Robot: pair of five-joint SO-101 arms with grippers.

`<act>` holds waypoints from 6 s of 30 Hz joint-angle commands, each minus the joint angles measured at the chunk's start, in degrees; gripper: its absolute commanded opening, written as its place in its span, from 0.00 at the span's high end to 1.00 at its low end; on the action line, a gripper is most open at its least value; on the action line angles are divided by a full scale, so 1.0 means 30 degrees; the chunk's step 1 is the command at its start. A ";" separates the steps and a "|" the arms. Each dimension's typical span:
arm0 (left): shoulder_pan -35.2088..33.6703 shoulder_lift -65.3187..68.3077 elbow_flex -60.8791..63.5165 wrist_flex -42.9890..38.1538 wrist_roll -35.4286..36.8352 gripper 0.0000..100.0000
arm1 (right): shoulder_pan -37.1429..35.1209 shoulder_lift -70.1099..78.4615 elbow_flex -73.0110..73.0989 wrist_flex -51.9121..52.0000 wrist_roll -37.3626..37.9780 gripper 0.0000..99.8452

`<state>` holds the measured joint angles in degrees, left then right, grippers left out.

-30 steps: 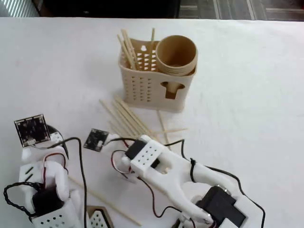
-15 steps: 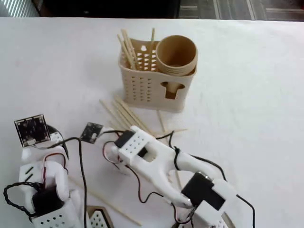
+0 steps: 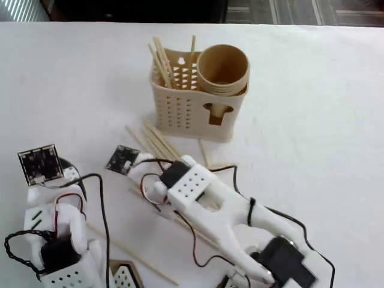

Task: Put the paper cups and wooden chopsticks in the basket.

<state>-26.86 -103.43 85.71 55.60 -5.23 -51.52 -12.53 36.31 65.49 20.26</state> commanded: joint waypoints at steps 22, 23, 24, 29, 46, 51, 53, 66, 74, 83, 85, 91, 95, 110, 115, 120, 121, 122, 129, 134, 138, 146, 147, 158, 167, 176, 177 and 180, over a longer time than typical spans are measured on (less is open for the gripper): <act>-0.0190 -0.0190 -0.0234 -0.0410 0.0234 0.98 | 0.2535 0.0689 -0.0938 -0.3385 0.1993 0.84; -0.0190 -0.0190 -0.0234 -0.0410 0.0234 0.98 | 0.2505 0.0689 -0.0938 -0.3385 0.2022 0.82; -0.0190 -0.0190 -0.0234 -0.0410 0.0234 0.98 | 0.2505 0.0689 -0.0938 -0.3385 0.2022 0.78; -0.0190 -0.0190 -0.0234 -0.0410 0.0234 0.98 | 0.2505 0.0718 -0.0938 -0.3590 0.2051 0.70; -0.0190 -0.0190 -0.0234 -0.0440 0.0234 0.98 | 0.2037 0.7194 -0.3868 -0.2681 0.2051 0.82; -0.0190 -0.0190 -0.0234 -0.0440 0.0234 0.98 | 0.2037 0.8484 -0.4571 -0.2007 0.2872 0.95; -0.0190 -0.0190 -0.0234 -0.0440 0.0234 0.98 | 0.2066 0.8747 -0.5011 -0.1538 0.3077 0.98; -0.0190 -0.0190 -0.0234 -0.0440 0.0234 0.98 | 0.2359 0.8630 -0.5978 0.0454 0.3077 0.90; -0.0190 -0.0190 -0.0234 -0.0440 0.0205 0.98 | 0.2388 0.8806 -0.6593 0.1040 0.3077 0.94; -0.0190 -0.0190 -0.0234 -0.0440 0.0205 0.98 | 0.2769 0.8630 -0.6711 0.1040 0.3077 0.98; -0.0190 -0.0190 -0.0234 -0.0440 0.0205 0.98 | 0.2799 0.8601 -0.6916 0.1070 0.3106 0.98; -0.0190 -0.0190 -0.0234 -0.0440 0.0205 0.98 | 0.3473 0.6403 -0.6828 0.1538 0.3106 0.98; -0.0190 -0.0190 -0.0205 -0.0440 0.0205 0.98 | 0.3619 0.3062 -0.5714 0.1714 0.3077 0.98; -0.0190 -0.0190 -0.0147 -0.0440 0.0205 0.98 | 0.3941 -0.3590 -0.4249 0.1685 0.1729 0.98; -0.0190 -0.0190 -0.0117 -0.0440 0.0205 0.98 | 0.3971 -0.6462 -0.4308 0.1832 0.1201 0.98; -0.0190 -0.0190 -0.0117 -0.0440 0.0205 0.98 | 0.3971 -0.8777 -0.4425 0.1685 0.0469 0.98; -0.0190 -0.0190 -0.0117 -0.0440 0.0205 0.98 | 0.3971 -0.9040 -0.4718 0.1685 0.0264 0.98; -0.0190 -0.0190 -0.0117 -0.0440 0.0205 0.98 | 0.3971 -0.9216 -0.5040 0.1685 0.0029 0.98; -0.0190 -0.0190 -0.0117 -0.0440 0.0205 0.98 | 0.3971 -0.9275 -0.7062 0.1011 -0.0176 0.98; -0.0190 -0.0190 -0.0117 -0.0440 0.0176 0.98 | 0.4176 -0.9275 -0.7033 -0.0982 -0.0059 0.98; -0.0132 -0.0190 -0.0088 -0.0440 0.0176 0.98 | 0.4176 -0.9275 -0.7062 -0.2974 -0.0147 0.98; -0.0132 -0.0190 -0.0088 -0.0440 0.0176 0.98 | 0.4176 -0.9275 -0.7092 -0.6813 -0.0176 0.98; -0.0103 -0.0190 -0.0088 -0.0440 0.0176 0.98 | 0.4205 -0.9275 -0.7092 -0.7370 -0.0176 0.98; -0.0103 -0.0190 -0.0088 -0.0440 0.0147 0.98 | 0.5407 -0.7223 -0.9114 -1.1150 -0.0176 0.98; -0.0073 -0.0190 -0.0088 -0.0440 0.0147 0.98 | 0.5582 -0.1568 -1.5179 -1.1238 -0.0176 0.98; -0.0073 -0.0190 -0.0088 -0.0440 0.0147 0.98 | 0.7487 0.3179 -1.6733 -1.1267 -0.1524 0.98; -0.0073 -0.0190 -0.0088 -0.0440 0.0147 0.98 | 0.7604 0.3473 -1.6674 -1.1209 -0.1553 0.98; -0.0073 -0.0190 -0.0088 -0.0440 0.0147 0.98 | 0.7692 0.3971 -1.6176 -1.0945 -0.1788 0.98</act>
<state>-26.86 -103.43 85.71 55.60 -5.23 -29.19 -0.40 -11.08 33.05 16.04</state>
